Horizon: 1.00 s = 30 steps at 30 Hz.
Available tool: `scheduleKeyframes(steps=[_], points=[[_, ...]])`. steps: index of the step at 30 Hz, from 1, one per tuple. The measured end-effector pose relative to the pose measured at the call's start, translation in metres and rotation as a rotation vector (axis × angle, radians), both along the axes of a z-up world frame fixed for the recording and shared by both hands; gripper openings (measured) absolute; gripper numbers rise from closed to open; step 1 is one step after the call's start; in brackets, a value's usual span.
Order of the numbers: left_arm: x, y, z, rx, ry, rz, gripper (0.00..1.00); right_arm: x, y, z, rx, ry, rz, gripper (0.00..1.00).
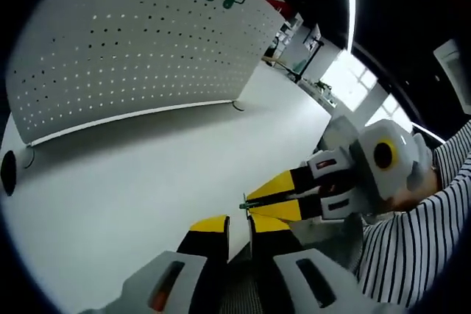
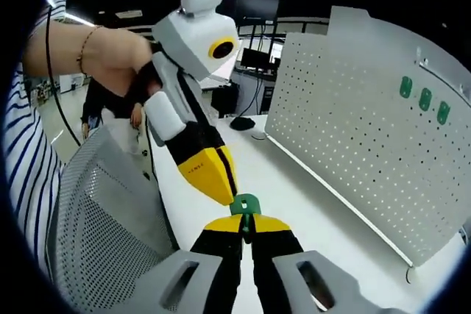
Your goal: Insert the hook assembly into the mounting plate slot until the hook locks in place.
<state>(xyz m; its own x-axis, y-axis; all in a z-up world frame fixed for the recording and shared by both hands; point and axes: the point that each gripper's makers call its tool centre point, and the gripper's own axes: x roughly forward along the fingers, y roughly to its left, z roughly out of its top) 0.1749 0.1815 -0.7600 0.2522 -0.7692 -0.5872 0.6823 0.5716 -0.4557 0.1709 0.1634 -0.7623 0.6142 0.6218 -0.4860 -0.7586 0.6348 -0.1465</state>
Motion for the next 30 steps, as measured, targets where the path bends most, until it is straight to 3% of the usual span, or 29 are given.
scheduleKeyframes(steps=[3,7,11,13,17,20,23,24,28,30], points=[[0.003,0.003,0.002,-0.019,-0.030,0.019,0.23,0.002,-0.002,0.004,0.030,0.007,-0.022,0.01],[0.005,0.002,0.010,-0.117,-0.076,0.053,0.24,0.007,-0.006,0.008,0.103,0.038,-0.076,0.01],[0.007,0.005,0.008,-0.144,-0.103,0.110,0.45,0.007,-0.006,0.007,0.228,0.123,-0.114,0.01],[0.007,0.008,0.007,-0.143,-0.129,0.127,0.53,0.009,-0.008,0.009,0.245,0.117,-0.126,0.01],[0.006,0.012,0.009,-0.163,-0.177,0.147,0.59,0.012,-0.010,0.016,0.308,0.132,-0.164,0.01],[0.012,0.014,0.012,-0.176,-0.219,0.193,0.73,0.015,-0.010,0.021,0.356,0.143,-0.190,0.01],[0.012,0.011,0.017,-0.186,-0.261,0.189,0.74,0.017,-0.008,0.023,0.377,0.148,-0.201,0.01],[0.012,0.010,0.018,-0.189,-0.274,0.187,0.76,0.020,-0.008,0.030,0.404,0.119,-0.215,0.01],[0.010,0.008,0.019,-0.197,-0.304,0.191,0.88,0.025,-0.009,0.037,0.442,0.112,-0.246,0.01],[0.009,0.010,0.017,-0.182,-0.327,0.187,0.86,0.028,-0.010,0.041,0.454,0.102,-0.259,0.01]])
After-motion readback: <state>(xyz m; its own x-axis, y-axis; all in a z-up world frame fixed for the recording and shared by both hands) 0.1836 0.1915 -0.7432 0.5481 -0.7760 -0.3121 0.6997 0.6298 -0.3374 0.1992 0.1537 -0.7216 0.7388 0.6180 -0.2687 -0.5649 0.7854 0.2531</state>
